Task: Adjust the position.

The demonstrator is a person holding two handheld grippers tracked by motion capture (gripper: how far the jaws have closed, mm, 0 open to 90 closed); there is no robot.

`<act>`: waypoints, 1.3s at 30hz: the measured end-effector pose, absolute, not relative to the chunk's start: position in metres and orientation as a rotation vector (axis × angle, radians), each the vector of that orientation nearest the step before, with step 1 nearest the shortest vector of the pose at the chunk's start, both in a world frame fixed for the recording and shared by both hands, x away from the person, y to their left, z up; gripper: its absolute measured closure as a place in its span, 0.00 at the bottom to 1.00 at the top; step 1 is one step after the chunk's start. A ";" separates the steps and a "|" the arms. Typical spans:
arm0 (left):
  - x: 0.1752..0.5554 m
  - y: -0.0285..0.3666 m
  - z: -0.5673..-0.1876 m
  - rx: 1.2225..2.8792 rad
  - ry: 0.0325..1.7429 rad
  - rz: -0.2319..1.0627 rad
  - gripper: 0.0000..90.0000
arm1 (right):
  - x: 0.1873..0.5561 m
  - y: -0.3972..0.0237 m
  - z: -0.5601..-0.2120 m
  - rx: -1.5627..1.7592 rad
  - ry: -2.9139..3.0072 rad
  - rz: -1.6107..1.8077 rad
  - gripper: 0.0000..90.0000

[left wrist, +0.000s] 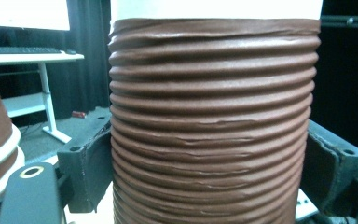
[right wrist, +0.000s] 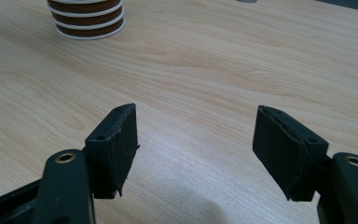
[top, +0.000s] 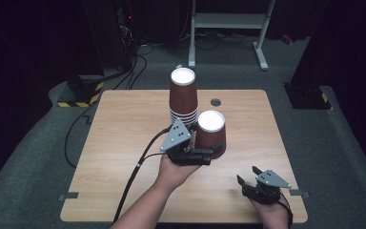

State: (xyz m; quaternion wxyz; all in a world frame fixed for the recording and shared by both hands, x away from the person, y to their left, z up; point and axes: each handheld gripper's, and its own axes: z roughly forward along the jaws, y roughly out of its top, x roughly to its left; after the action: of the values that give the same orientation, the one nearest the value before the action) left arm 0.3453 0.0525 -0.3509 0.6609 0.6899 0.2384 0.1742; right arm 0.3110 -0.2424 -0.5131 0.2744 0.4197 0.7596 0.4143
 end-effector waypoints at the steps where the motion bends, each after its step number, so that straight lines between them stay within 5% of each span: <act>1: 0.346 0.052 -0.353 1.569 0.541 0.391 0.19 | 0.310 -0.242 -0.513 1.130 2.040 1.118 0.34; 39: 0.358 0.021 -0.428 1.681 0.602 0.096 0.19 | 0.274 -0.240 -0.500 1.023 1.962 1.214 0.38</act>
State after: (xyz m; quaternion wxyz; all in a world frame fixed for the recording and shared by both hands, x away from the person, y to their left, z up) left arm 0.3577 0.0208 -0.4278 0.6264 0.7329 0.2624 0.0417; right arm 0.2744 -0.2404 -0.5000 0.3040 0.3860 0.7407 0.4581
